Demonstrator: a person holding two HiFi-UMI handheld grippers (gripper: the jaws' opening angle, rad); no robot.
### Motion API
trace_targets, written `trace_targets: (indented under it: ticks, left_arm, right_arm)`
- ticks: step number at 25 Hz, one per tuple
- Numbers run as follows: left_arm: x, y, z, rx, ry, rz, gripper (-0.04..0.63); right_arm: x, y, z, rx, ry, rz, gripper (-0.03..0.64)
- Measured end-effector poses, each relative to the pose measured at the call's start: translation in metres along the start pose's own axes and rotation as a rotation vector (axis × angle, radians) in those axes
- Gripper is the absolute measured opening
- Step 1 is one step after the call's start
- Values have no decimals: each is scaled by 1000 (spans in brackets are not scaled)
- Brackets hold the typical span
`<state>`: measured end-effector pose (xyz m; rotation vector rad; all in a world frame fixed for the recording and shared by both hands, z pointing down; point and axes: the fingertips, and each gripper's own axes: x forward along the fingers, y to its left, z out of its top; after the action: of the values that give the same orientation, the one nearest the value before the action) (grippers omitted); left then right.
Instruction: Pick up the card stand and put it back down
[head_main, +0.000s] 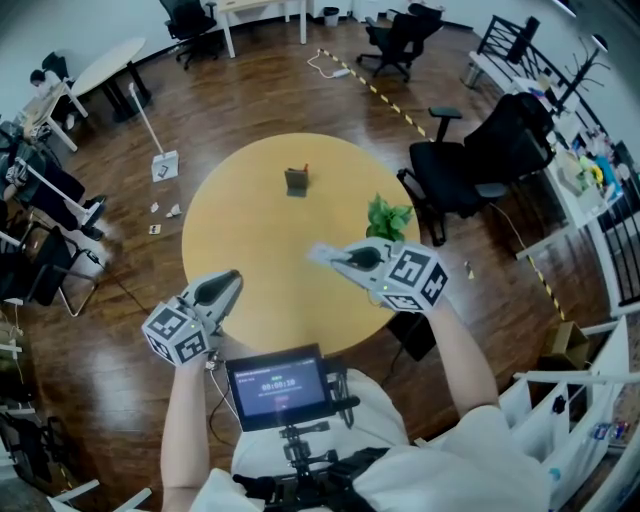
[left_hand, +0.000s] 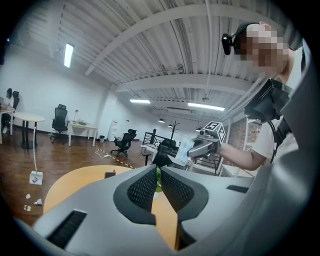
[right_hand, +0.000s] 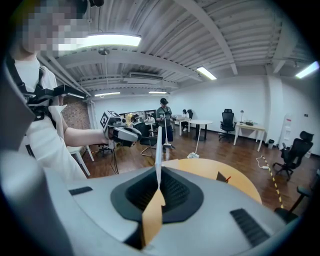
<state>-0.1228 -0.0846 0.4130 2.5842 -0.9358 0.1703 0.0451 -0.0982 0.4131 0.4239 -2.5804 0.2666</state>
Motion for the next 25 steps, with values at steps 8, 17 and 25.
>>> trace_targets:
  ticks: [8, 17, 25]
  left_arm:
    - [-1, 15, -16, -66, -15, 20, 29]
    - [4, 20, -48, -77, 41, 50, 29]
    - [3, 27, -74, -100, 88, 74, 28]
  right_arm:
    - [19, -4, -16, -9, 35, 2, 29]
    - [48, -15, -59, 2, 108, 19, 29]
    - [85, -24, -96, 17, 158, 38, 29]
